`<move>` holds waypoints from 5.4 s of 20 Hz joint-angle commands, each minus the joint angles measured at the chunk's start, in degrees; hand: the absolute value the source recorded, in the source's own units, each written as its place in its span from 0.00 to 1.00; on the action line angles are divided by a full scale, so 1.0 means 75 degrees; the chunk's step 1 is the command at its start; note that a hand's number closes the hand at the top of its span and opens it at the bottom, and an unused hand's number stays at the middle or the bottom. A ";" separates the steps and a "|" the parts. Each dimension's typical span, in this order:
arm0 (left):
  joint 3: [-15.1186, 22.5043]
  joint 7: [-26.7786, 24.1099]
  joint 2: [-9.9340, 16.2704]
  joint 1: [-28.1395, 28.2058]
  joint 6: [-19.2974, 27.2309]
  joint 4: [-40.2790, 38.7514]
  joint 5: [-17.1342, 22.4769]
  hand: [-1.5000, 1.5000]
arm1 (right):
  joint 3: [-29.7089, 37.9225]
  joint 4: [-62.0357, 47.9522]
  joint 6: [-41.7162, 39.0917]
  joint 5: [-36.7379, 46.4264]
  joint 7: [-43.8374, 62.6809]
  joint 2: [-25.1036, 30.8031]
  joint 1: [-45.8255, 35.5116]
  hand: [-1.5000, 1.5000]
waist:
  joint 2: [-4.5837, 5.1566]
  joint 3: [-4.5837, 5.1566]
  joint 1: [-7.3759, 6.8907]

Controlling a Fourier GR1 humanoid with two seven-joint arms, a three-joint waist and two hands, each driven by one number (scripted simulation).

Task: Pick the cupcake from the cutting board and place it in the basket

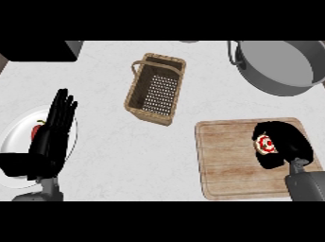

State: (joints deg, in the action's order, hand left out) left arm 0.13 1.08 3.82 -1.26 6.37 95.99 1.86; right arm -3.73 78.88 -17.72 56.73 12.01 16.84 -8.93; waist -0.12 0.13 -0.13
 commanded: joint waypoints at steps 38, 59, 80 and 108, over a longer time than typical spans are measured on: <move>0.0898 0.0189 -0.0504 -0.0860 -0.0284 -0.0634 -0.0239 0.50 | -0.4412 0.0376 0.4684 -0.0491 0.8924 -0.2242 -0.7012 1.00 | -0.0044 0.0036 -0.1347; 0.0330 0.0098 -0.0221 -0.0542 -0.0083 -0.0526 -0.0252 0.50 | -0.4421 -0.2043 0.4652 -0.0694 0.9758 -0.2240 -0.8433 1.00 | -0.0008 0.0009 -0.0503; 0.0175 0.0137 -0.0130 -0.0332 -0.0103 -0.0140 -0.0137 0.50 | -0.4917 -0.2496 0.5176 -0.1082 0.9655 -0.2240 -0.7682 1.00 | 0.0006 -0.0009 -0.0290; 0.0105 0.0017 -0.0164 -0.0094 -0.0119 -0.0107 -0.0102 0.50 | -0.4608 -0.1847 0.6767 0.0826 0.9381 -0.2241 -0.6683 0.00 | -0.0025 -0.0010 -0.0140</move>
State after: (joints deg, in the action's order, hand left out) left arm 0.66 1.42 2.79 -2.13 5.79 95.34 0.92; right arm -36.70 63.25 29.23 58.55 67.22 0.80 -55.91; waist -0.20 0.02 -0.95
